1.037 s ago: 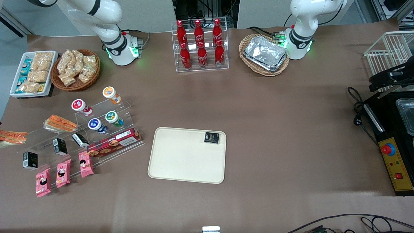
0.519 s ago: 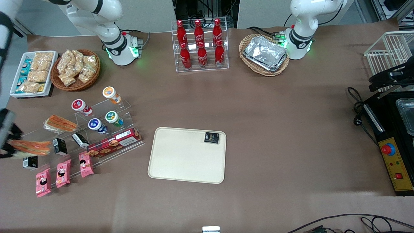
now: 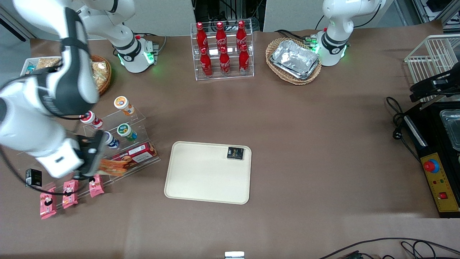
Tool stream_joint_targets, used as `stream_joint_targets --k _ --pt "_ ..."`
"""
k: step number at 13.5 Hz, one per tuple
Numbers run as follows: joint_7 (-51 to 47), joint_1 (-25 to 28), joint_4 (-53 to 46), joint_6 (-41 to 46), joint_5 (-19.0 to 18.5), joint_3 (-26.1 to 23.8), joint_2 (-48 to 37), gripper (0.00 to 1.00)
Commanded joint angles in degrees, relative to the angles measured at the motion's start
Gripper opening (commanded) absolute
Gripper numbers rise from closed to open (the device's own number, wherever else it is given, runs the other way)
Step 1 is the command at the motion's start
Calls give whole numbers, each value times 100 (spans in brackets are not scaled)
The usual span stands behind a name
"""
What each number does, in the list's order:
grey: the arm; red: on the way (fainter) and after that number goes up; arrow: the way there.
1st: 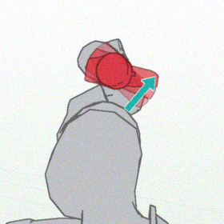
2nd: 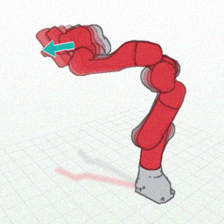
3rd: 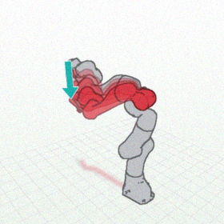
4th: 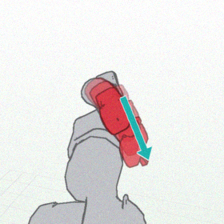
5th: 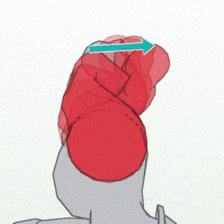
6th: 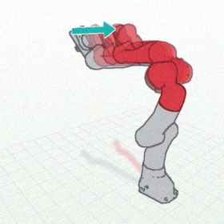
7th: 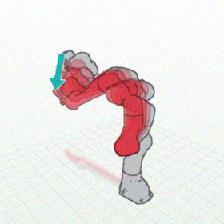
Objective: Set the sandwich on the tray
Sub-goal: 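Carry the sandwich over the cream tray with the right gripper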
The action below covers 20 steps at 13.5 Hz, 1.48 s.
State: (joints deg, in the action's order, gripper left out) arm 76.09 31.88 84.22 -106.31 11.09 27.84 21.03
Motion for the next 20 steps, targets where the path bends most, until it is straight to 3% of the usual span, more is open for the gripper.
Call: stream_joint_targets --k 1,7,16,18,20 --pt "-830 555 -125 -529 -89 73 479 20" --pt "-2000 1268 -160 -1409 -45 -32 1341 21" --pt "-2467 1286 -160 -2780 -10 -692 2185 22" --pt "-2511 1286 -160 -3017 261 -867 2343 22" --pt "-2572 1295 -160 -3307 306 -894 2536 22"
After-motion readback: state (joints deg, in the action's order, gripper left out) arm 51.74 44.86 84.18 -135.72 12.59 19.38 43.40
